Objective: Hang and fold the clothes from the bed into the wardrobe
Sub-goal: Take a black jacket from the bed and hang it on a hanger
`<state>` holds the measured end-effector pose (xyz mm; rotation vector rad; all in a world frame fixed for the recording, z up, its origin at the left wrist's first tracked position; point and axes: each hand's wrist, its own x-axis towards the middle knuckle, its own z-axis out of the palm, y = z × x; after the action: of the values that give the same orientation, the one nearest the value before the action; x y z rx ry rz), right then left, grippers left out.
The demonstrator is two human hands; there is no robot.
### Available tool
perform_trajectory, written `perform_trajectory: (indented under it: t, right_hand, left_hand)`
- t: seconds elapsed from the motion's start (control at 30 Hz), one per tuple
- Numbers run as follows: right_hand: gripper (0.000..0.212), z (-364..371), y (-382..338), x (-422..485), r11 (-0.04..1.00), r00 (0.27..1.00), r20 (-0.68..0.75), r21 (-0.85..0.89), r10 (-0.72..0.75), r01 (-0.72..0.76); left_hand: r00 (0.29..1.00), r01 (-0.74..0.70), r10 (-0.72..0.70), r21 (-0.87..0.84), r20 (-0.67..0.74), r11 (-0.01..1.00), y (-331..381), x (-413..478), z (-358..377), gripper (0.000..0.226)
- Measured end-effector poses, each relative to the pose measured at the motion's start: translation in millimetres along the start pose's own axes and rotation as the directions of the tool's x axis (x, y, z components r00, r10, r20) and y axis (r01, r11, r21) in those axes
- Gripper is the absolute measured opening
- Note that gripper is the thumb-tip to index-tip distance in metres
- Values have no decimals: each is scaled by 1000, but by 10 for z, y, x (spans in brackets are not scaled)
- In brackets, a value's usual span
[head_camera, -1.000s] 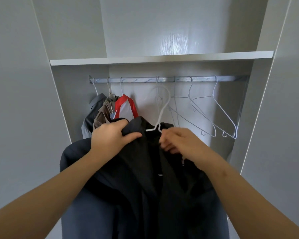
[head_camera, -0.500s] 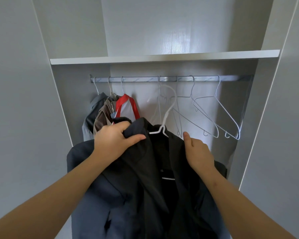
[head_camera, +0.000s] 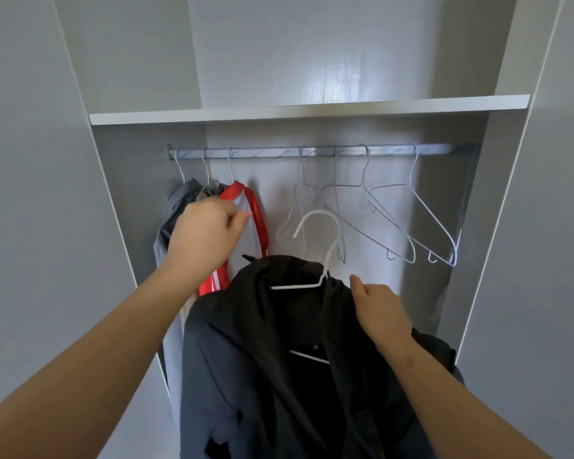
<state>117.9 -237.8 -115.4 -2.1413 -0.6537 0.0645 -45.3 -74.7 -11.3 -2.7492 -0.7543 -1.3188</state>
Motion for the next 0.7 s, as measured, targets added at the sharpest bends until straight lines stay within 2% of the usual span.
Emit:
perform_trajectory:
  t: [0.07, 0.13, 0.2, 0.3, 0.37, 0.43, 0.53, 0.6, 0.67, 0.7]
  right_hand:
    - [54, 22, 17, -23, 1000, 1000, -9, -11, 9, -9]
    - [54, -2, 4, -17, 1000, 1000, -20, -5, 10, -11]
    - [54, -53, -12, 7, 1000, 999, -35, 4, 12, -12]
    - [53, -115, -4, 32, 999, 998, -52, 20, 27, -26]
    - [54, -128, 11, 25, 999, 997, -58, 28, 42, -40]
    - [54, -118, 22, 1, 998, 997, -52, 41, 52, -50]
    - [55, -72, 16, -32, 998, 998, -40, 44, 41, -39]
    - [55, -54, -6, -32, 999, 999, -29, 36, 24, -23]
    - [55, -62, -9, -16, 999, 999, -18, 37, 33, -32]
    - [56, -76, -2, -3, 998, 999, -17, 48, 49, -48]
  left_hand:
    - [982, 86, -73, -67, 173, 994, 19, 10, 69, 34]
    - [883, 217, -176, -45, 436, 975, 4, -91, 243, 30]
    - [797, 292, -223, -34, 561, 956, -59, -220, 430, 39]
    - [817, 389, -324, -40, 477, 920, -113, -261, 554, 45]
    - [774, 492, -381, -101, 505, 865, -77, -223, 554, 31]
    - [749, 526, -371, -151, 549, 837, -15, -212, 546, 19]
    - [839, 460, -309, -283, 447, 841, 122, -233, 509, 10]
    - [913, 373, -254, -401, 320, 836, 252, -274, 468, 20]
    - [944, 307, -196, -487, 266, 817, 382, -324, 428, 20]
    - [942, 297, -160, -514, 294, 805, 422, -359, 422, 16]
